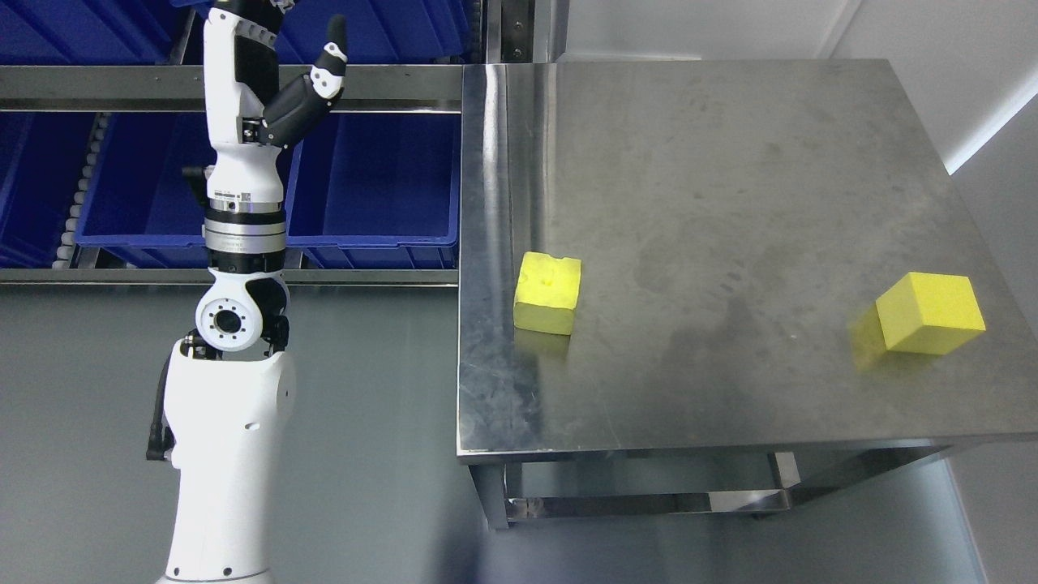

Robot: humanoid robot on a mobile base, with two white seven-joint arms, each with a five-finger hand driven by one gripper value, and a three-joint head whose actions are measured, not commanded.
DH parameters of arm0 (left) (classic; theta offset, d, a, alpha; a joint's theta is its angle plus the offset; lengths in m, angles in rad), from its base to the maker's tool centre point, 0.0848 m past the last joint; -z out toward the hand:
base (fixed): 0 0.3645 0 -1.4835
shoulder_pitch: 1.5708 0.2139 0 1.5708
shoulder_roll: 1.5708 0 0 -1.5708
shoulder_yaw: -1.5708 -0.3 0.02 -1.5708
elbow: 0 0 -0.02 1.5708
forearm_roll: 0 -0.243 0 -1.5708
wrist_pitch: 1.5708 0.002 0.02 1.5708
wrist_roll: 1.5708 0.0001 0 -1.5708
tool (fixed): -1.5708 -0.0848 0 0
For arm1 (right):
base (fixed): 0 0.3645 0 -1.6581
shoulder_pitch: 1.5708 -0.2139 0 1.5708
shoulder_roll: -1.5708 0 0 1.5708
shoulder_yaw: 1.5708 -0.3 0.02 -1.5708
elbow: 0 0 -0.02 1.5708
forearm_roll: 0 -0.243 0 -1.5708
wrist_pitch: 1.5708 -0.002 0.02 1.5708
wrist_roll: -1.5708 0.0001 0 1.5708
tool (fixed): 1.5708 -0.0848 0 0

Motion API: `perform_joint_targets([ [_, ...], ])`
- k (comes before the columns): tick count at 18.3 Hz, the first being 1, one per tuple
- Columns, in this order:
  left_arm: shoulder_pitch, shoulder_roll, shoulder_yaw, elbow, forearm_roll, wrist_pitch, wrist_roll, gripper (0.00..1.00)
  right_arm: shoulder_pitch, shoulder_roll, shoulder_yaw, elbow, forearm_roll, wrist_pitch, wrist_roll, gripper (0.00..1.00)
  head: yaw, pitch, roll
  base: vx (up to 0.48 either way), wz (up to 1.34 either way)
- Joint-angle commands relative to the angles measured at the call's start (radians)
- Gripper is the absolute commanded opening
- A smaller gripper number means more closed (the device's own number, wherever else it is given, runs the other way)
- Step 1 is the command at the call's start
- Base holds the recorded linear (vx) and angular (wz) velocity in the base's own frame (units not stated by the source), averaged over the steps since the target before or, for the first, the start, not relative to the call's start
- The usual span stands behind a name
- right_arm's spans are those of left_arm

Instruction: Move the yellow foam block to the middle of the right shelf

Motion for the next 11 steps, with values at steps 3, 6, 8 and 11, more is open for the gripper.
perform_joint_targets([
  [3, 0.02, 0.017, -0.068, -0.013, -0.021, -0.022, -0.018, 1.0, 0.002, -0.017, 0.0, -0.017, 0.003, 0.001, 0.0, 1.0, 0.0, 0.0, 0.0, 0.0, 0.0],
  [6, 0.059, 0.017, -0.164, -0.018, -0.021, 0.074, -0.214, 0.99, 0.002, -0.017, 0.0, -0.017, 0.003, 0.001, 0.0, 1.0, 0.0, 0.0, 0.0, 0.0, 0.0],
  [8, 0.083, 0.017, -0.195, -0.045, -0.021, 0.143, -0.357, 0.99, 0.002, -0.017, 0.0, -0.017, 0.003, 0.001, 0.0, 1.0, 0.0, 0.0, 0.0, 0.0, 0.0],
  [11, 0.093, 0.033, -0.209, -0.053, -0.021, 0.26, -0.507, 0.99, 0.002, -0.017, 0.0, -0.017, 0.003, 0.001, 0.0, 1.0, 0.0, 0.0, 0.0, 0.0, 0.0],
])
